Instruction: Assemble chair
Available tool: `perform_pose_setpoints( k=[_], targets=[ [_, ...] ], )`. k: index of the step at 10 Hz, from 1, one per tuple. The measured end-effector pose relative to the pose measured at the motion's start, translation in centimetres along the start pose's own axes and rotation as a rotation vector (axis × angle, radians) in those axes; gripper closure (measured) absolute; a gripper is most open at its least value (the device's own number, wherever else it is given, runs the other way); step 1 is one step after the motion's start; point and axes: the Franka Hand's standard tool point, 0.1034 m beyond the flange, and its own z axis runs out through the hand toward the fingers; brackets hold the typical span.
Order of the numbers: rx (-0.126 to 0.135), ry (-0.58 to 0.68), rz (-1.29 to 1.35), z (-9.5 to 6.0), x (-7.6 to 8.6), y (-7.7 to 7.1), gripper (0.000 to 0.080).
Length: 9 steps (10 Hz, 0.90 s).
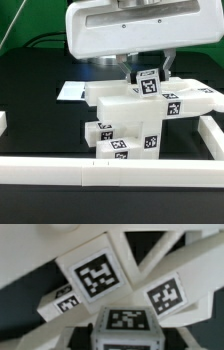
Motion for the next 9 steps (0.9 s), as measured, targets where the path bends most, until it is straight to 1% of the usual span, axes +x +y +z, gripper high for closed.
perform_pose_setpoints(
  k=[1,2,4,5,6,7,9],
  targets=[
    [-0.007,0.002,0.086,0.01,0.00,-0.08,0.0509],
    [-0.009,0.004,0.138,0.01,-0.01,-0.23,0.0509],
    [-0.001,0.003,0.258,0.04,-0.03,-0.31,0.0509],
    [0.000,0.003,0.318,0.04,-0.04,-0.37,0.0509],
    [0.006,0.001,0.381,0.06,-0.07,-0.41,0.0509],
    [0.021,-0.007,0.519,0.08,-0.13,-0.50,0.0509],
    [0.021,-0.014,0.679,0.09,-0.19,-0.58,0.0509]
  ],
)
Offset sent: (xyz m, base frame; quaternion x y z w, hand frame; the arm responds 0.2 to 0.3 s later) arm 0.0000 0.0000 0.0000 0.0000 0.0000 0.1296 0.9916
